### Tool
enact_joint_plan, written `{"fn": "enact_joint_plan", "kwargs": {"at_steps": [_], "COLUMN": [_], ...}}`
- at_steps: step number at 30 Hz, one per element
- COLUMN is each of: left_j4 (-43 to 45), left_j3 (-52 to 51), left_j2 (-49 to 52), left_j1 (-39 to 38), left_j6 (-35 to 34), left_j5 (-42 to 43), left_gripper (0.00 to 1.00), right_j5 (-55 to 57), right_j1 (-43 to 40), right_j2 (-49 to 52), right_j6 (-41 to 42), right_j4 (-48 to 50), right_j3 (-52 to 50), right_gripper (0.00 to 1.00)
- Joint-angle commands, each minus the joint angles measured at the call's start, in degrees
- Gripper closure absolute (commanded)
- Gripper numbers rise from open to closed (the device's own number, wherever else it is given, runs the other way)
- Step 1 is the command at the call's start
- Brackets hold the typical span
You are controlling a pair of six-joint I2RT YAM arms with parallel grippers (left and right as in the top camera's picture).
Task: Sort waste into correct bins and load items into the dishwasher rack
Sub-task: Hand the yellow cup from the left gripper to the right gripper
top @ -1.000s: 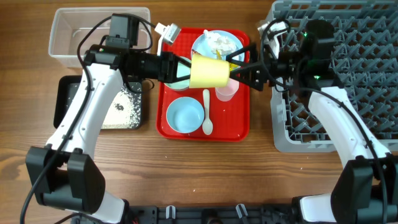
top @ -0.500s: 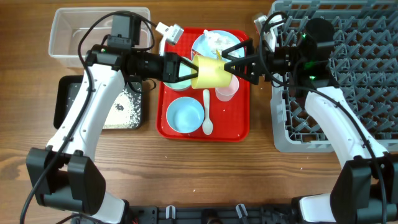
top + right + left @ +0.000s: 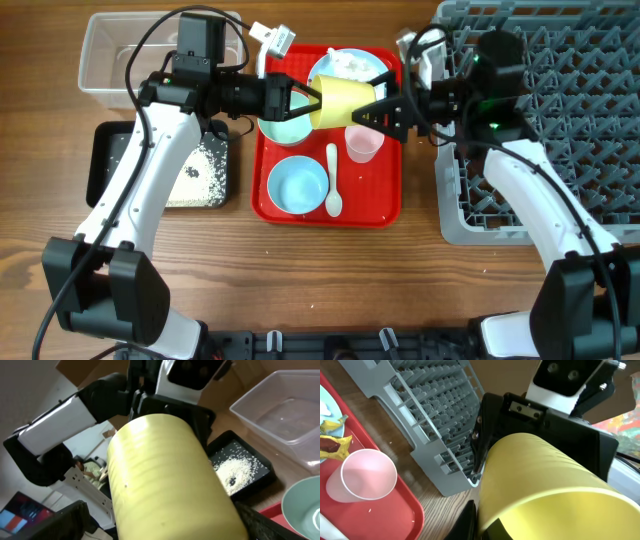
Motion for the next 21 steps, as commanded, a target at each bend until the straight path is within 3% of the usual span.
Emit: {"fn": "enact_joint_plan", "kwargs": {"at_steps": [1,5,11,13,14,15,16,17,19,21], "left_j4": [0.2,0.3,0.2,0.2,0.2,0.2,0.2,0.2,0.2,0.2], "left_j3": [0.4,0.4,0.4,0.4,0.4,0.4,0.4,0.4,0.4,0.4], "left_j2": [-0.2,-0.2,-0.2,-0.2,-0.2,-0.2,-0.2,-0.2,-0.2,-0.2], "left_j1": [0.1,0.1,0.1,0.1,0.1,0.1,0.1,0.1,0.1,0.3], "left_j6": [-0.6,-0.6,-0.6,-0.6,-0.6,-0.6,-0.6,-0.6,-0.6,-0.6], "left_j5": [1.6,1.6,1.4,1.3,1.3,1.3,1.3,1.3,1.3,-0.2], "left_gripper": [0.96,0.96,0.96,0.96,0.87,0.56,0.53,0.38,0.28,0.25], "right_j5": [0.9,2.4,2.5,2.5,2.3,2.3,2.3,2.3,1.9,1.9], "right_j1": [1.3,1.7,1.8,1.8,1.8,1.8,1.7,1.7,1.6,0.9], "right_j2": [0.7,0.7,0.7,0.7,0.7,0.7,0.7,0.7,0.6,0.6], "right_j6": [-1.8,-1.8,-1.8,-1.8,-1.7,-1.6,-1.6,-1.3,0.0,0.4], "right_j4": [0.0,0.0,0.5,1.0,1.6,2.1,2.4,2.5,3.2,3.2], "right_j3": [0.6,0.6,0.6,0.6,0.6,0.6,0.6,0.6,0.6,0.6], "right_gripper": [0.09,0.23,0.55,0.59,0.59,0.59,0.59,0.59,0.59,0.59]}}
